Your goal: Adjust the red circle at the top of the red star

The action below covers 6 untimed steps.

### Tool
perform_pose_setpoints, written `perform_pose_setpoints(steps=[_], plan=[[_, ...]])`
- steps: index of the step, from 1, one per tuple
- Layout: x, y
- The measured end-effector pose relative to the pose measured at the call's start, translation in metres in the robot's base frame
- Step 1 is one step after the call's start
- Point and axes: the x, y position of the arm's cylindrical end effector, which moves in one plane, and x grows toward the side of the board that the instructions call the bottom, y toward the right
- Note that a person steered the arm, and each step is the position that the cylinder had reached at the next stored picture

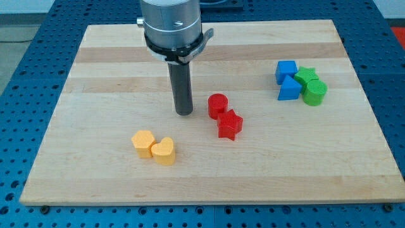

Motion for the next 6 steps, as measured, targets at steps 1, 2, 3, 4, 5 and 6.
perform_pose_setpoints(steps=[1,2,3,4,5,6], plan=[[0.0,0.013],[0.0,0.02],[0.0,0.027],[0.0,0.042],[0.0,0.045],[-0.01,0.041]])
